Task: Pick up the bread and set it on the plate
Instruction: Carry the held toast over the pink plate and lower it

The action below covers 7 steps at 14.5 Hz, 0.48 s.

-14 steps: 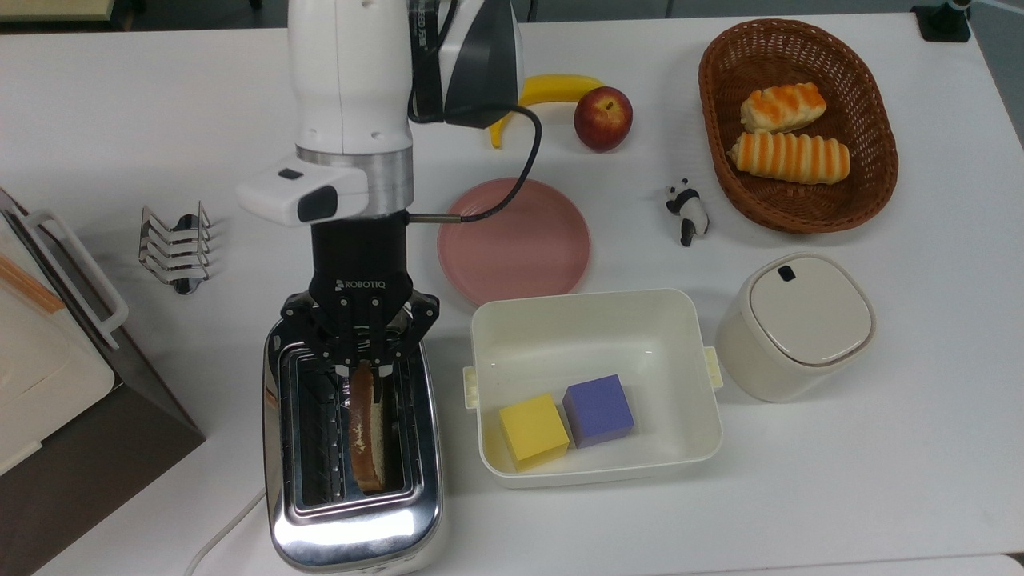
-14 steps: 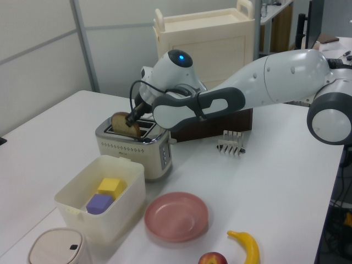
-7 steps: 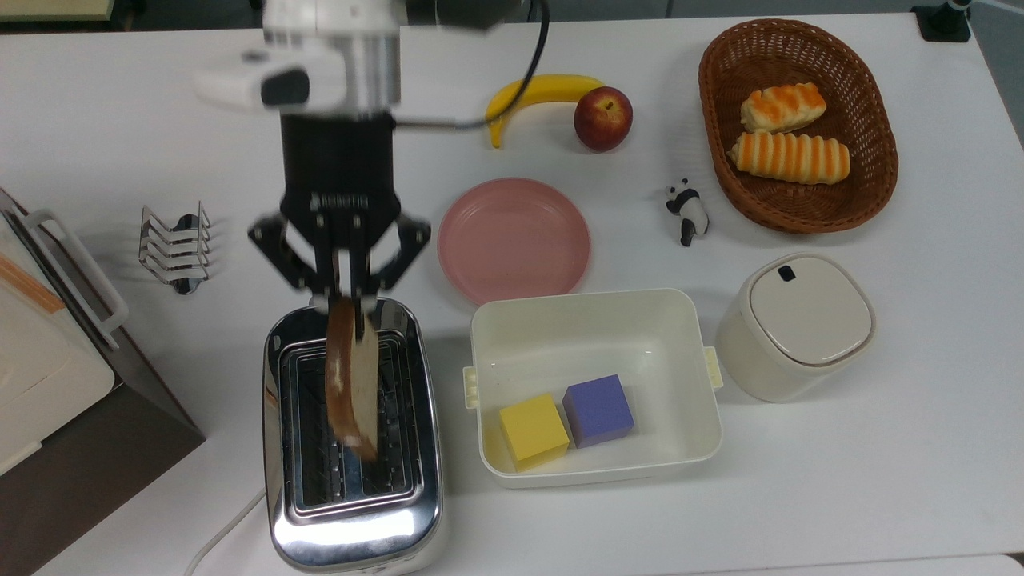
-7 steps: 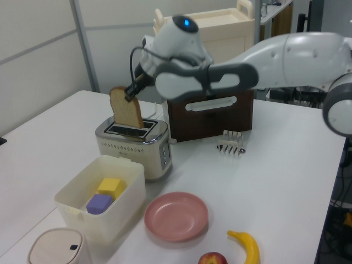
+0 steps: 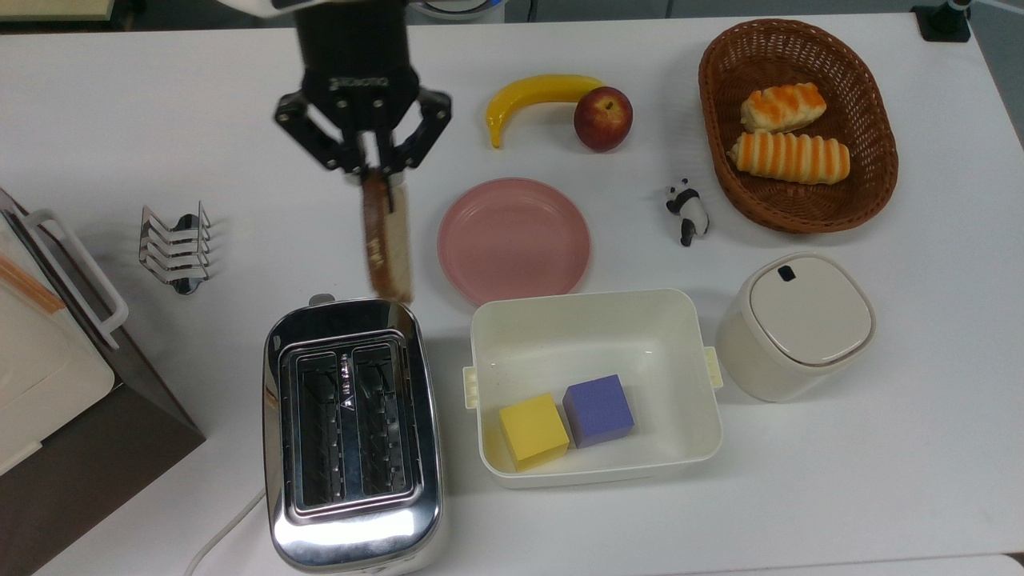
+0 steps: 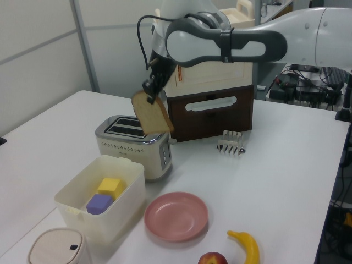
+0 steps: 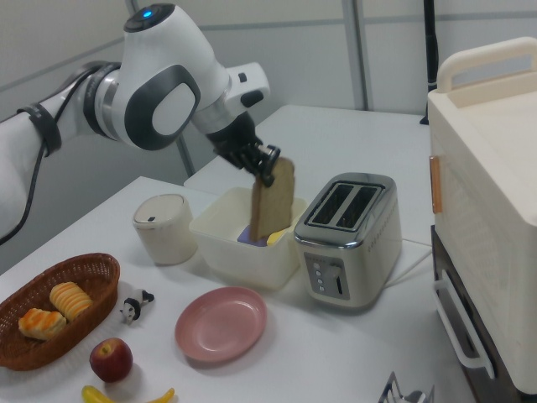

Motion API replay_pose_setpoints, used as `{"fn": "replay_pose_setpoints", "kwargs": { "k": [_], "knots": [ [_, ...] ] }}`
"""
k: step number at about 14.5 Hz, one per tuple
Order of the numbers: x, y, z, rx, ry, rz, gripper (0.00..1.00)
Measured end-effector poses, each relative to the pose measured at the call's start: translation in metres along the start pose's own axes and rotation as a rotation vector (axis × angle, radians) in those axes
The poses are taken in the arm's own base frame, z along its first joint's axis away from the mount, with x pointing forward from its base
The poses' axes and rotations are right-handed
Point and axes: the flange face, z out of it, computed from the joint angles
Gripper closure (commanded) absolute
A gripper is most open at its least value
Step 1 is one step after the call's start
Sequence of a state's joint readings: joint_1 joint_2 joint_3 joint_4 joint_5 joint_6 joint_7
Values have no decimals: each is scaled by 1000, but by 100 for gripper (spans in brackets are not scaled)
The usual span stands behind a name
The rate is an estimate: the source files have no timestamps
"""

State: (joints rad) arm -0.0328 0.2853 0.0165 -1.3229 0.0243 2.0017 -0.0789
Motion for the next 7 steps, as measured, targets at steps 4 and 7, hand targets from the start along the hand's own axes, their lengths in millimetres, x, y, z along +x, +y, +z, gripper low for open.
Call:
{"fn": "replay_pose_setpoints", "kwargs": {
  "k": [4, 7],
  "knots": [
    [-23, -29, 18, 106, -200, -62, 97],
    [-41, -53, 35, 208, -320, -154, 97]
  ]
}}
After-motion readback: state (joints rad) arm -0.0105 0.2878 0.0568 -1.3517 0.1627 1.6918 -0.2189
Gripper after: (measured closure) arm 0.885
